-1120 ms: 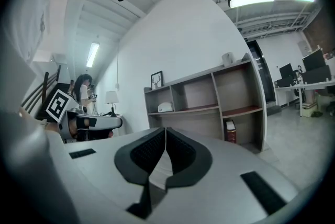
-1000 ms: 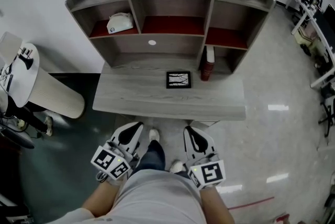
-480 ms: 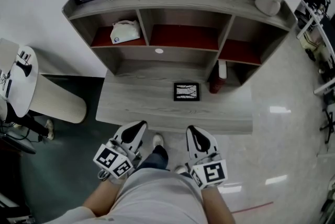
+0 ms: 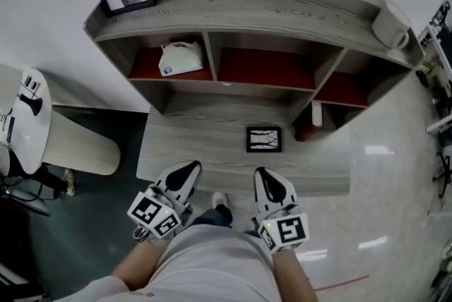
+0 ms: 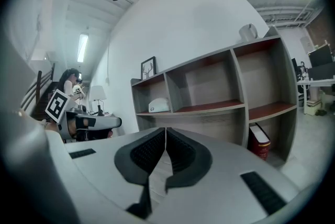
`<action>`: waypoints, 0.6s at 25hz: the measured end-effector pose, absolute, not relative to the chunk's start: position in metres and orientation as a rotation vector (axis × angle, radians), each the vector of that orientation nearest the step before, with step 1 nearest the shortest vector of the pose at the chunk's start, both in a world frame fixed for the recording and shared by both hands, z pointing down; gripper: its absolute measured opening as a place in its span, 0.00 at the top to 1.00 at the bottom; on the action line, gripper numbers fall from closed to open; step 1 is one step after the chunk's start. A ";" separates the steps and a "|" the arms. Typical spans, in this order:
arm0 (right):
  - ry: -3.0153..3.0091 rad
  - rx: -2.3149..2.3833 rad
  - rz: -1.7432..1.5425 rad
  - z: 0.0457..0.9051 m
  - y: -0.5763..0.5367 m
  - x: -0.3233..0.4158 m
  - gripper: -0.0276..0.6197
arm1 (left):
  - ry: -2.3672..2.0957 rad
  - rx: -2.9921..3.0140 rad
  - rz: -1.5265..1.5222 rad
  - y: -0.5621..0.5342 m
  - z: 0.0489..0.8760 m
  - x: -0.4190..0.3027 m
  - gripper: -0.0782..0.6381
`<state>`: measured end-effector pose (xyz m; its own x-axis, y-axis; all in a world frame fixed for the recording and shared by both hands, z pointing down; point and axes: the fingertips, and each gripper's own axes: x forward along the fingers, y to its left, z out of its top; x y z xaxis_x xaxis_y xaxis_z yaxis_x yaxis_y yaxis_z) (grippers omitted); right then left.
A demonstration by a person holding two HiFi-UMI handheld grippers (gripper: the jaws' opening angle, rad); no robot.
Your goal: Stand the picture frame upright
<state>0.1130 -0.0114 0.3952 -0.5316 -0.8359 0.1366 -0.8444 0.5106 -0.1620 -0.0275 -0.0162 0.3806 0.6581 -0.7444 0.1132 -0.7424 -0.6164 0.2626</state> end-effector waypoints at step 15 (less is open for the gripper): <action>-2.531 1.624 0.397 0.420 -0.074 0.089 0.93 | -1.081 2.593 0.020 -0.088 0.399 -0.071 0.87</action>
<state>0.0886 -0.0740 0.4199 -0.4226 -0.8766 0.2303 -0.9050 0.3944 -0.1598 -0.0714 -0.0880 0.3994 0.7122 -0.6883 0.1383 -0.6930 -0.6576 0.2955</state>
